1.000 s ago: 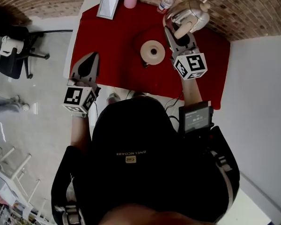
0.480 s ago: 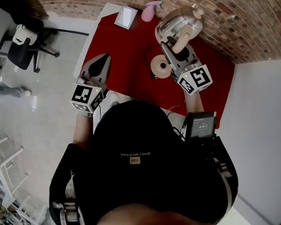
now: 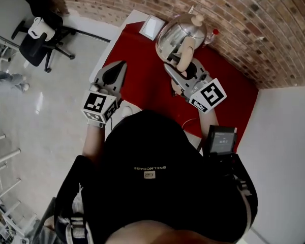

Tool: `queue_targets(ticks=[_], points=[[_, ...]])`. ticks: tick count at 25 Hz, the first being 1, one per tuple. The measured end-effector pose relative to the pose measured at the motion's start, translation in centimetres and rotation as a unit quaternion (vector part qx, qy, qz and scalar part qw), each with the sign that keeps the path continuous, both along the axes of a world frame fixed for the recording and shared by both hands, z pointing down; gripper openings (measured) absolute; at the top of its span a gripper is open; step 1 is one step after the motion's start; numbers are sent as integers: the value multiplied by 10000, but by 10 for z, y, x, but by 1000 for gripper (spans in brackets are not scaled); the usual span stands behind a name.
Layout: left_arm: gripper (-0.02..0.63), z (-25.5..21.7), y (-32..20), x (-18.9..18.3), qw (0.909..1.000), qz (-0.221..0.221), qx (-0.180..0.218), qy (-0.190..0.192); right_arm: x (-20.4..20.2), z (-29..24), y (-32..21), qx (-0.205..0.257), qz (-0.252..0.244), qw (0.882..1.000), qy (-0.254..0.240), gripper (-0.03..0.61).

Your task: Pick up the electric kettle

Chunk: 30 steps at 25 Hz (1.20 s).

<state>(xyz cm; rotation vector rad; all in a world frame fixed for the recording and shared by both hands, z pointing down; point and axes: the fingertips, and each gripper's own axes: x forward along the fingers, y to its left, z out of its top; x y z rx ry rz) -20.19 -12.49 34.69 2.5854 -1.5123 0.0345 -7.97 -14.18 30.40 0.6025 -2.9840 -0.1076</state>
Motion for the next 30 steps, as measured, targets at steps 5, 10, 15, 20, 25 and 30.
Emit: queue_targets(ticks=[5,10,15,20,25,30], points=[[6,-4,5,-11,9999,-111,29,-4,-30,0,20,-28,-465,9989,1,118],[6,-5,9,-22,9997,-240,57,-7,-53,1,32,-28,-814,9967,-2,118],[6,-5,14,-33,9993,-365,86,14,-70,4,38,-44,-1023,9947,-11,118],[6,-1,17,-40,9990,-437,54,10,-81,7,43,-23,-1148,9934,-1,118],[6,-1,18,-47,9989,-469,30,14,-92,6,44,-21,-1205,9927,-29,117],[6,0,18,-48,9987,-510,15,7,-93,8,44,-3,-1249,9922,1,117]])
